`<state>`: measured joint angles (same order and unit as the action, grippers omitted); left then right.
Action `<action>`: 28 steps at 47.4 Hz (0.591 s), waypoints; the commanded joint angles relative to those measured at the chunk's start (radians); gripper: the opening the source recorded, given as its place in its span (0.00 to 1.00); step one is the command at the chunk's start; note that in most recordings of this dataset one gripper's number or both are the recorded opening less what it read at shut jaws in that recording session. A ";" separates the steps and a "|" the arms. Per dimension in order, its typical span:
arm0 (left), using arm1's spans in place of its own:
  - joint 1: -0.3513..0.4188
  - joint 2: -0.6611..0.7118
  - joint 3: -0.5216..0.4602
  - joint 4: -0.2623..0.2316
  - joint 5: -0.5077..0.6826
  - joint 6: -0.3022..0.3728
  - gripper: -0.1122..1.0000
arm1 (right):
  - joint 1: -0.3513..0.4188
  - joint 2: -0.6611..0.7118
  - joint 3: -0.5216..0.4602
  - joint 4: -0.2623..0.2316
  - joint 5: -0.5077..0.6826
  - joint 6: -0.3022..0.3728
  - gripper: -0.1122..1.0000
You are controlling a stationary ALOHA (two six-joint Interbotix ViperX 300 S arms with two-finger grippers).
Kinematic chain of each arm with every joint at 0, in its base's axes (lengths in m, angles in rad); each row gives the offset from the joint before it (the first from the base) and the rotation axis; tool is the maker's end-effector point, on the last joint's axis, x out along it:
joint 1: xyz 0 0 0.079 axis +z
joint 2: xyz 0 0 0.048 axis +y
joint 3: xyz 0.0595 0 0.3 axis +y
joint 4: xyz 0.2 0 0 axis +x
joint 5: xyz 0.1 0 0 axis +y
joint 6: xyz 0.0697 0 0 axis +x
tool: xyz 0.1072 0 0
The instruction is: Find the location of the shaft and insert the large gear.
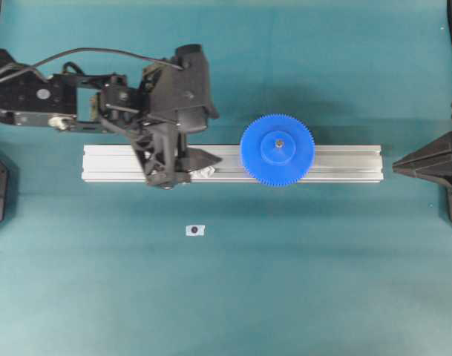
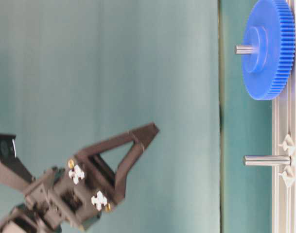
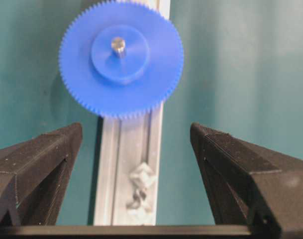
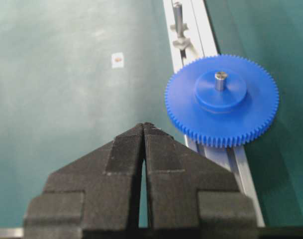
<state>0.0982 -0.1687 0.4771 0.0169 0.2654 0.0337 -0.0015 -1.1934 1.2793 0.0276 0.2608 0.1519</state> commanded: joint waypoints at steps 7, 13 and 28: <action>-0.005 -0.075 0.020 0.002 -0.008 -0.002 0.90 | -0.002 0.008 -0.012 -0.002 -0.005 0.008 0.13; -0.005 -0.097 0.037 0.002 -0.006 0.000 0.90 | -0.002 0.008 -0.011 -0.002 -0.005 0.008 0.13; -0.012 -0.150 0.081 0.003 -0.009 0.000 0.90 | -0.002 0.008 -0.011 -0.002 -0.005 0.008 0.13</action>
<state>0.0936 -0.2884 0.5630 0.0169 0.2654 0.0337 -0.0015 -1.1934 1.2793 0.0261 0.2608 0.1519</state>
